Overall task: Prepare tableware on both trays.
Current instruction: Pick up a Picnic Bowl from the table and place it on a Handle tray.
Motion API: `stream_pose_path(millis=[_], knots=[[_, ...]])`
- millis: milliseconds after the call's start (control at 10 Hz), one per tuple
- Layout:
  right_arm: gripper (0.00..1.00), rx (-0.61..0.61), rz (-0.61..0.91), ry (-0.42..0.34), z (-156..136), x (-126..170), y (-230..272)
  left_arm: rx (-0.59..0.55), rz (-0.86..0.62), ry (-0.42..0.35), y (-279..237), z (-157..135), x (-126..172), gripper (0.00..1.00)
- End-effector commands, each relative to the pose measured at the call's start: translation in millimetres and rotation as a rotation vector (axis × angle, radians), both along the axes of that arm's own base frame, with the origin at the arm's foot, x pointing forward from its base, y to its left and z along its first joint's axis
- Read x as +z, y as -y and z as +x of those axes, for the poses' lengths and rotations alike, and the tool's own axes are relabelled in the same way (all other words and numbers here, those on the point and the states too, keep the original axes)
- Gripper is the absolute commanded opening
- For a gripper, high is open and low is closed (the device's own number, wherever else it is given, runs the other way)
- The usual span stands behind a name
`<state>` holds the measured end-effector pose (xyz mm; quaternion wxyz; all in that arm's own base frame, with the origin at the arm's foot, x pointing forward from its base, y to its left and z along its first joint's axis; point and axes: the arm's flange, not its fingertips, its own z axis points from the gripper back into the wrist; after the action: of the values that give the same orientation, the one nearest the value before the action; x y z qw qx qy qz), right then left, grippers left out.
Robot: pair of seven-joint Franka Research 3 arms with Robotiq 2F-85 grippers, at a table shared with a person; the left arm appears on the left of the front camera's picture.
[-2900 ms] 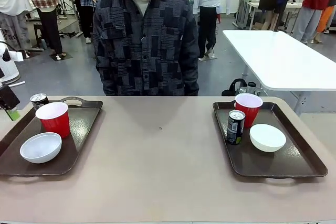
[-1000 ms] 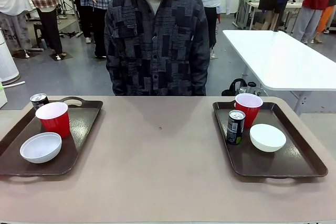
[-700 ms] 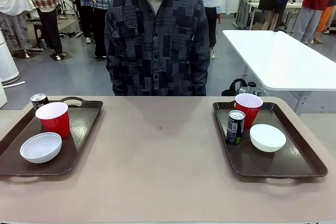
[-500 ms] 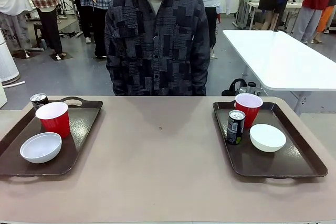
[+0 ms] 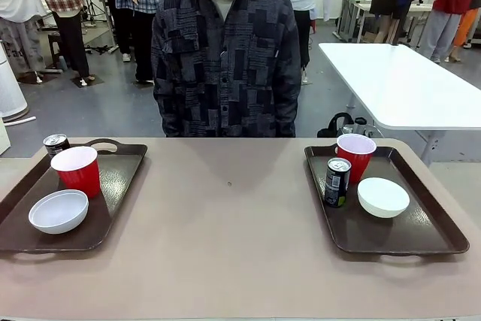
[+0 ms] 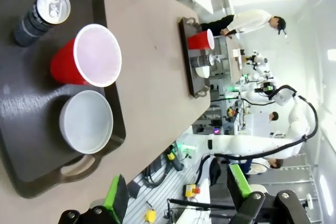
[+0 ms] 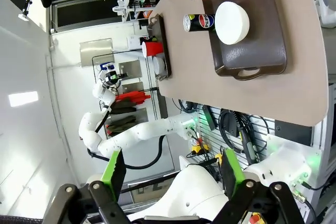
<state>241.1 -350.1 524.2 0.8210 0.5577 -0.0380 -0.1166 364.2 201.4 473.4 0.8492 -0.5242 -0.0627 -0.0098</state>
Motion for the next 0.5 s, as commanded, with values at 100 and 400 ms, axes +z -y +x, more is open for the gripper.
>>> stream_pose_path(millis=[100,400], knots=[[0.95,0.000,0.014,0.010,-1.8,-0.7,-0.6,0.012,-0.009,0.002,-2.0,-3.4,-2.5,1.00],[0.95,0.000,0.014,0.010,-1.8,-0.7,-0.6,0.012,-0.009,0.002,-2.0,-3.4,-2.5,1.00]])
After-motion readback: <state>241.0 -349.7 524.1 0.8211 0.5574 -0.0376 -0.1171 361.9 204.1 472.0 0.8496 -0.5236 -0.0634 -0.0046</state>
